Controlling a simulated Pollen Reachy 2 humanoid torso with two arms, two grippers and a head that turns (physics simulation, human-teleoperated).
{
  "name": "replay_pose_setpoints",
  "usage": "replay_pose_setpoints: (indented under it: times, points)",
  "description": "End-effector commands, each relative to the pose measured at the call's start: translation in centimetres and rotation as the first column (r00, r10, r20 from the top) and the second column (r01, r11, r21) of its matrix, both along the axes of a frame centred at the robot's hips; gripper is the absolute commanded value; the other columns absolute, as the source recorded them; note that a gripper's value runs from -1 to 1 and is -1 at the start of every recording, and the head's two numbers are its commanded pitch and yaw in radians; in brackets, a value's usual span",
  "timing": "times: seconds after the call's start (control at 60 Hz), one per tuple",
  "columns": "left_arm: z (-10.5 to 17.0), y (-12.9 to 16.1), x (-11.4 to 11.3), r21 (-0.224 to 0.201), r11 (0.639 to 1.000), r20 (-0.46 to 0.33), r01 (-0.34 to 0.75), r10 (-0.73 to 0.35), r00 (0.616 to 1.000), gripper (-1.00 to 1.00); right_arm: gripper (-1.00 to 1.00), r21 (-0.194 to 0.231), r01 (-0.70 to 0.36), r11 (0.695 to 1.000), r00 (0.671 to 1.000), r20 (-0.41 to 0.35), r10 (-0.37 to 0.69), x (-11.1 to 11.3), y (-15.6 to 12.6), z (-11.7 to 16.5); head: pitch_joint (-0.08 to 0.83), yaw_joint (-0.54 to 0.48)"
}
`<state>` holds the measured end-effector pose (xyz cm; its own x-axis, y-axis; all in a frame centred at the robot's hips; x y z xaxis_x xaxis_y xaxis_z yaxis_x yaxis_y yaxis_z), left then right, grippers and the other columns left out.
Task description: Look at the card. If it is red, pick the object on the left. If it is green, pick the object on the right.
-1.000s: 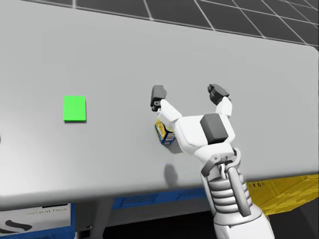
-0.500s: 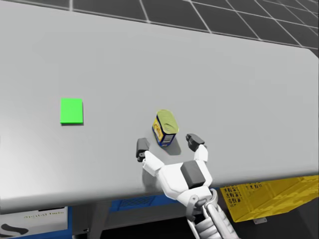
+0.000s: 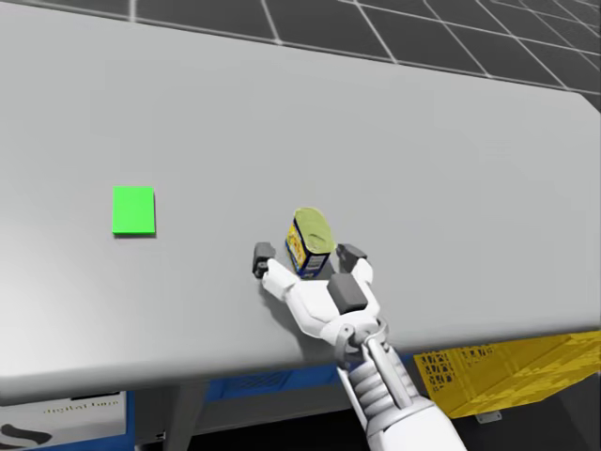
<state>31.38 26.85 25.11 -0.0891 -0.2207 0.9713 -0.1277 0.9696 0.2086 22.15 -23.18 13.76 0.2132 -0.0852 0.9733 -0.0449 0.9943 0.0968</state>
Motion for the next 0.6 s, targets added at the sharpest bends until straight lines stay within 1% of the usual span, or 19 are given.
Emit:
replay_pose_setpoints:
  times: [0.017, 0.083, 0.133, 0.167, 0.183, 0.2, 0.217, 0.233, 0.25, 0.283, 0.45, 0.567, 0.6]
  points:
    - [-0.01, -0.02, -0.03, -0.001, 1.0, -0.001, 0.001, -0.001, 1.0, -1.0, -1.0, 0.027, 0.015, 1.0, 1.0, -0.015, -0.014, 2.04, -0.03, -0.23, 0.704, -0.37]
    - [-0.05, -0.04, -0.01, -0.001, 1.0, -0.003, 0.002, -0.002, 1.0, -1.0, -1.0, 0.023, 0.014, 1.0, 1.0, -0.012, -0.014, 2.34, -0.04, -0.32, 0.703, -0.37]
    - [-0.09, -0.07, 0.0, 0.0, 1.0, -0.005, 0.003, -0.003, 1.0, -1.0, -1.0, 0.034, 0.003, 0.999, 1.0, -0.018, -0.003, 2.51, 0.0, -0.51, 0.702, -0.37]
    - [-0.1, -0.06, 0.02, 0.001, 1.0, -0.006, 0.004, -0.004, 1.0, -1.0, -1.0, 0.027, -0.012, 1.0, 1.0, -0.009, 0.012, 2.44, -0.05, -0.68, 0.703, -0.37]
    - [-0.11, -0.06, 0.02, 0.002, 1.0, -0.006, 0.004, -0.004, 1.0, -1.0, -0.87, 0.029, -0.008, 1.0, 1.0, -0.013, 0.009, 2.44, -0.07, -0.68, 0.703, -0.37]
    - [-0.11, -0.07, 0.01, 0.002, 1.0, -0.005, 0.005, -0.005, 1.0, -1.0, -0.6, 0.029, 0.001, 1.0, 1.0, -0.023, -0.001, 2.33, -0.13, -0.75, 0.702, -0.37]
    - [-0.11, -0.06, 0.02, 0.002, 1.0, -0.005, 0.005, -0.005, 1.0, -1.0, -0.37, 0.028, -0.001, 1.0, 1.0, -0.027, 0.002, 2.31, -0.11, -0.79, 0.702, -0.37]
    - [-0.11, -0.05, 0.03, 0.003, 1.0, -0.005, 0.005, -0.005, 1.0, -1.0, 0.67, 0.033, -0.009, 0.999, 0.999, -0.033, 0.01, 2.3, -0.2, -0.83, 0.702, -0.37]
    - [-0.1, -0.05, 0.03, 0.003, 1.0, -0.005, 0.006, -0.006, 1.0, -1.0, 0.94, 0.038, -0.008, 0.999, 0.999, -0.034, 0.01, 2.28, -0.23, -0.82, 0.702, -0.37]
    - [-0.11, -0.06, 0.03, 0.003, 1.0, -0.005, 0.007, -0.007, 1.0, -1.0, 1.0, 0.044, -0.006, 0.999, 0.999, -0.036, 0.007, 2.24, -0.24, -0.84, 0.701, -0.37]
    - [-0.11, -0.05, 0.06, 0.003, 1.0, -0.005, 0.008, -0.008, 1.0, -1.0, 1.0, 0.051, -0.003, 0.999, 0.999, -0.045, 0.006, 2.14, -0.32, -0.88, 0.692, -0.37]
    - [-0.13, -0.11, 0.05, 0.004, 1.0, -0.007, 0.009, -0.009, 1.0, -1.0, 1.0, 0.051, -0.003, 0.999, 0.999, -0.049, 0.005, 2.14, -0.33, -0.9, 0.65, -0.38]
    - [-0.15, -0.12, 0.06, 0.004, 1.0, -0.007, 0.009, -0.009, 1.0, -1.0, 1.0, 0.053, -0.003, 0.999, 0.999, -0.05, 0.006, 2.12, -0.35, -0.9, 0.625, -0.38]
